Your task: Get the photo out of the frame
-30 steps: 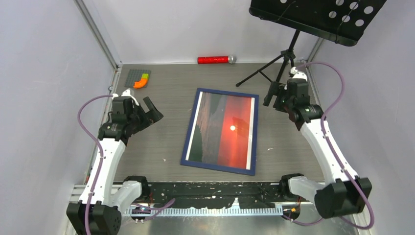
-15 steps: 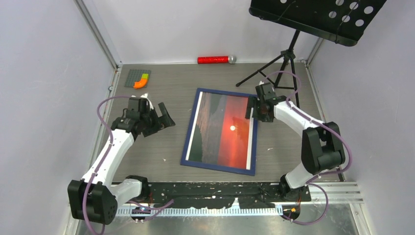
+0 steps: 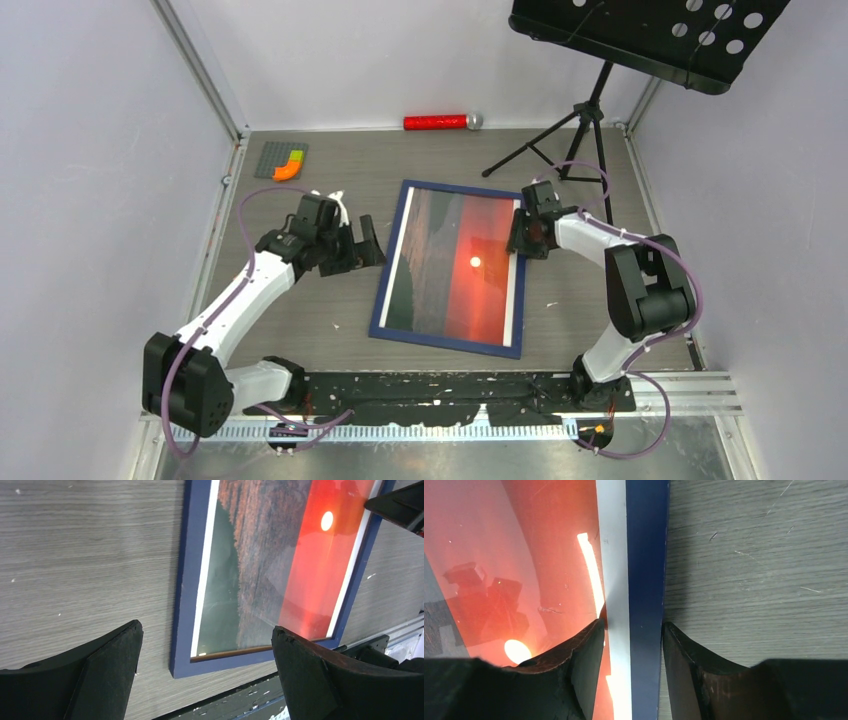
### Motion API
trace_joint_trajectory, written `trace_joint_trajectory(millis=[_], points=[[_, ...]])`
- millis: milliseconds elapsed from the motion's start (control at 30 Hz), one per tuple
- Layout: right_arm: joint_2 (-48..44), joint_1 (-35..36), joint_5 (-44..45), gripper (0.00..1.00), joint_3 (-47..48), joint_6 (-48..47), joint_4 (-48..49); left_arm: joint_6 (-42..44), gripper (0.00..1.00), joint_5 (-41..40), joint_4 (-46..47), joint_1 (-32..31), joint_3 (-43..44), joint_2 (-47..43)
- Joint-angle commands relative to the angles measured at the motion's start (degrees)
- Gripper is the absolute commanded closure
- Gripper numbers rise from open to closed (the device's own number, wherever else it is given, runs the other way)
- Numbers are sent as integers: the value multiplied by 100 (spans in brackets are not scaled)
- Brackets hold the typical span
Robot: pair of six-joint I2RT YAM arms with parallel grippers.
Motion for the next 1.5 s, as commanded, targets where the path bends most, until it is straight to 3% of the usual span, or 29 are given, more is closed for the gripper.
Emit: trace_joint_trajectory(millis=[0, 167, 300, 367, 667, 1000, 1200, 1467], points=[[-12, -58, -32, 51, -296, 2, 220, 137, 1, 106, 214, -192, 427, 148], [-18, -55, 60, 67, -280, 60, 38, 173, 1, 79, 203, -404, 627, 297], [-144, -44, 100, 92, -136, 256, -389, 343, 1, 131, 404, -745, 739, 276], [-300, -15, 84, 95, 19, 395, -709, 493, 1, 122, 494, -1065, 902, 346], [-706, 245, -162, 95, 1319, 1098, -2780, 872, 1, -375, 603, -2968, 2273, 1476], [-643, 668, -560, 95, 2689, 1432, -3742, 1579, 1, -2743, 284, -4943, 3373, 2397], [-264, 922, -820, 95, 3420, 1604, -4145, 1646, 1, -4523, -1005, -5635, 4650, 3446], [-268, 1105, -723, 95, 3942, 1527, -4548, 971, 1, -5457, -1822, -5783, 4501, 3833]])
